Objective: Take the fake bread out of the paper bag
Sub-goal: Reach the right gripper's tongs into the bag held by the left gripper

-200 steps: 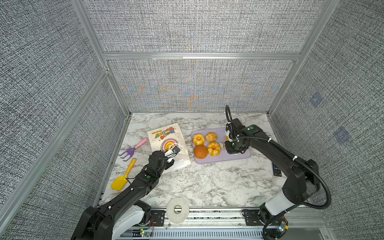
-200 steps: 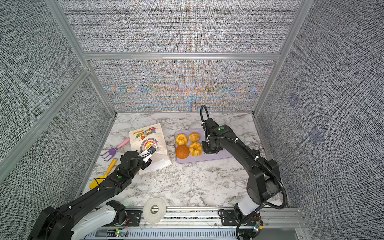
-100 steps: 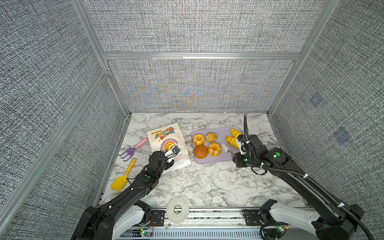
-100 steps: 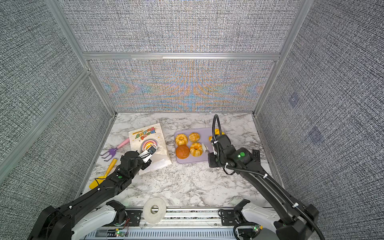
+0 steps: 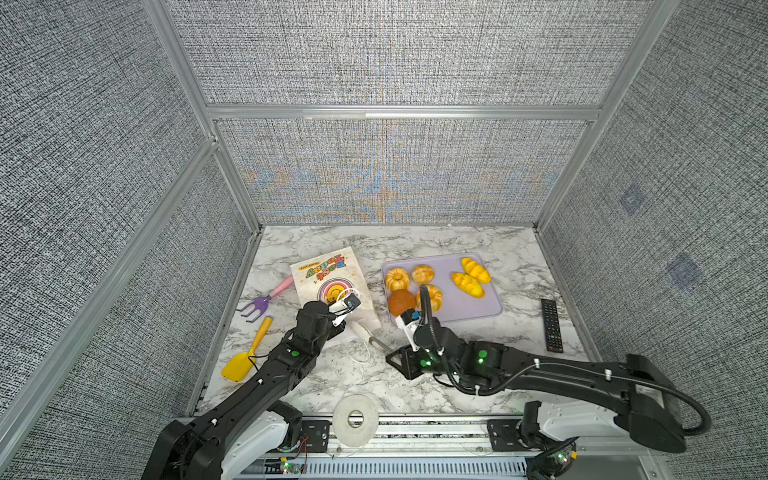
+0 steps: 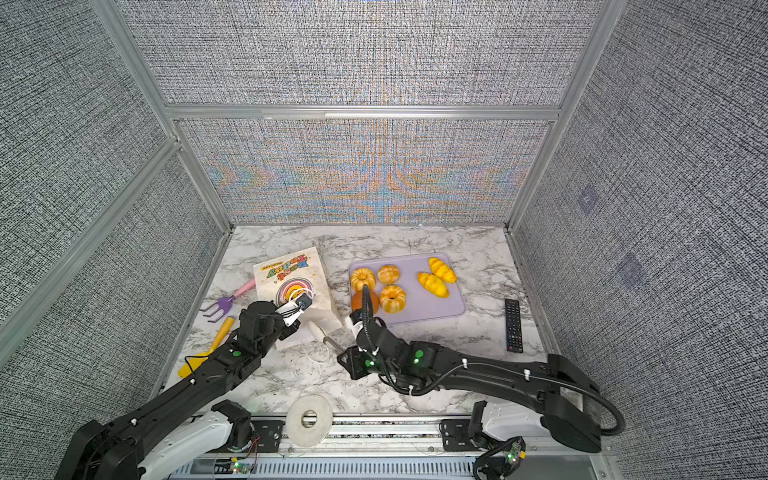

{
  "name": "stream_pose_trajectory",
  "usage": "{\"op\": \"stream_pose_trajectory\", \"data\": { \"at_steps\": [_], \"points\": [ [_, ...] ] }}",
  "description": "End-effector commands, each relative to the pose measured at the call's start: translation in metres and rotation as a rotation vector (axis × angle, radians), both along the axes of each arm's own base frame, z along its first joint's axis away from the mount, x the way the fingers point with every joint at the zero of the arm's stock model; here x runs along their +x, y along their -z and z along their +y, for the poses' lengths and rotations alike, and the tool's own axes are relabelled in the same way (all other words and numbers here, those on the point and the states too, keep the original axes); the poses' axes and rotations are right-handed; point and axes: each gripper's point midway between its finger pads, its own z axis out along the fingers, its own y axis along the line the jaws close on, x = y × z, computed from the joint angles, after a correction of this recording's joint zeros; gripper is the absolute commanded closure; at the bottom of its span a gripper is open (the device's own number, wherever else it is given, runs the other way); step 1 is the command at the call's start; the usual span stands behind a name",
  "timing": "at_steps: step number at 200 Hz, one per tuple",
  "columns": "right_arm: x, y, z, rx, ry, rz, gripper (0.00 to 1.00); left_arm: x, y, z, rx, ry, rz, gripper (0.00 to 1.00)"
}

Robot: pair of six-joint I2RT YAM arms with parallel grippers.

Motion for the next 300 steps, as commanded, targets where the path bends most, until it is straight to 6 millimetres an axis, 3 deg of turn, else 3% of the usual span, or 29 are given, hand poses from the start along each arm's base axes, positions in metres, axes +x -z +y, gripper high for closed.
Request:
{"op": "stream_pose_trajectory", "data": {
  "at_steps": [1, 37, 69, 100, 163, 167, 210, 300],
  "points": [
    [0.005, -0.029, 0.040, 0.172, -0.004, -0.058, 0.87, -0.001, 0.001, 0.006, 0.022, -0.023, 0.014, 1.00],
    [-0.001, -0.002, 0.067, 0.199, -0.032, -0.007, 0.85, 0.002, -0.006, 0.004, 0.018, -0.026, 0.008, 1.00],
    [0.009, 0.017, 0.074, 0.177, -0.012, 0.012, 0.64, 0.005, -0.010, 0.002, 0.013, -0.025, 0.007, 1.00],
    [0.026, 0.019, 0.074, 0.177, 0.009, 0.008, 0.58, 0.006, -0.009, 0.000, -0.010, -0.023, 0.007, 1.00],
    [0.046, 0.034, 0.076, 0.143, 0.004, 0.040, 0.58, 0.006, -0.002, -0.003, -0.040, -0.022, 0.016, 1.00],
    [0.049, 0.024, 0.084, 0.161, -0.003, 0.031, 0.58, 0.006, -0.002, -0.004, -0.044, -0.021, 0.014, 1.00],
    [0.044, 0.037, 0.097, 0.148, -0.033, 0.091, 0.56, 0.006, 0.002, -0.006, -0.058, -0.012, 0.024, 1.00],
    [0.044, 0.065, 0.099, 0.032, -0.020, 0.162, 0.58, 0.002, 0.006, -0.008, -0.089, -0.006, 0.018, 1.00]
  ]
}}
